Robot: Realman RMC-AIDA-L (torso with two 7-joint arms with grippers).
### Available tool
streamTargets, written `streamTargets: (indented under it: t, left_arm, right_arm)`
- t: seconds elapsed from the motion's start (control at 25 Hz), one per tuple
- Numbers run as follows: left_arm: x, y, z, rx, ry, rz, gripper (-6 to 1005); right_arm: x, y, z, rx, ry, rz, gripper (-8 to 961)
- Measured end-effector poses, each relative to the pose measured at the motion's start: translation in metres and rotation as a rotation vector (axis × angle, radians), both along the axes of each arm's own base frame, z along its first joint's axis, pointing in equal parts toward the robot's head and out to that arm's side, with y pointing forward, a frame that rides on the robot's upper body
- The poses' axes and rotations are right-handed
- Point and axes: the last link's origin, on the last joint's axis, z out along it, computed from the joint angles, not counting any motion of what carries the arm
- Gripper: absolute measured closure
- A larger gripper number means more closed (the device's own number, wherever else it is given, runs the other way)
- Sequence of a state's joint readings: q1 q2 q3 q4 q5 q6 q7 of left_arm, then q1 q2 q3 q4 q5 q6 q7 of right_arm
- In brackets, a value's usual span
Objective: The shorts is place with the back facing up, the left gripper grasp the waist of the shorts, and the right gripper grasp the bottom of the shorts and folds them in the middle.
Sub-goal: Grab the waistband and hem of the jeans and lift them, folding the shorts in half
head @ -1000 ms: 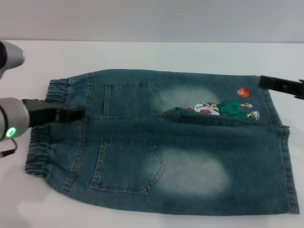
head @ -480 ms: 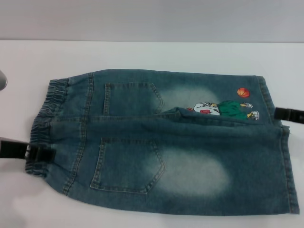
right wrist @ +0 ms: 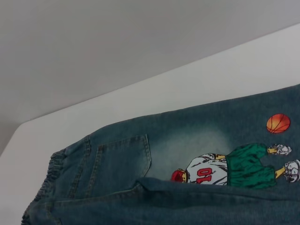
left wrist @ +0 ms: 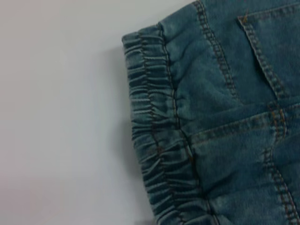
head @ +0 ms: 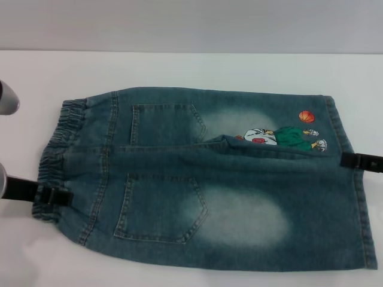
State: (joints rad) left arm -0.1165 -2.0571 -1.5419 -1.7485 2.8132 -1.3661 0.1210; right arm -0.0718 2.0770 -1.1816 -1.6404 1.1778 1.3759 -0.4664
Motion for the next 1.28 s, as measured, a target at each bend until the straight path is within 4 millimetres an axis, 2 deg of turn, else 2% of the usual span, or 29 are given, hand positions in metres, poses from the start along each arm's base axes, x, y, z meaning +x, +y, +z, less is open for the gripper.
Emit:
streamTargets:
  t: [0.68,1.28]
  left_arm:
    - [-0.012,0.002,-0.012,-0.040,0.003,0.053,198]
    - [-0.013,0.001,-0.013,-0.035,-0.002,0.066,203]
  right_arm:
    - [-0.008,0.004,0.002,-0.004,-0.008,0.037,218]
    - [-0.012,0.002,0.001,-0.019,-0.014,0.063,219]
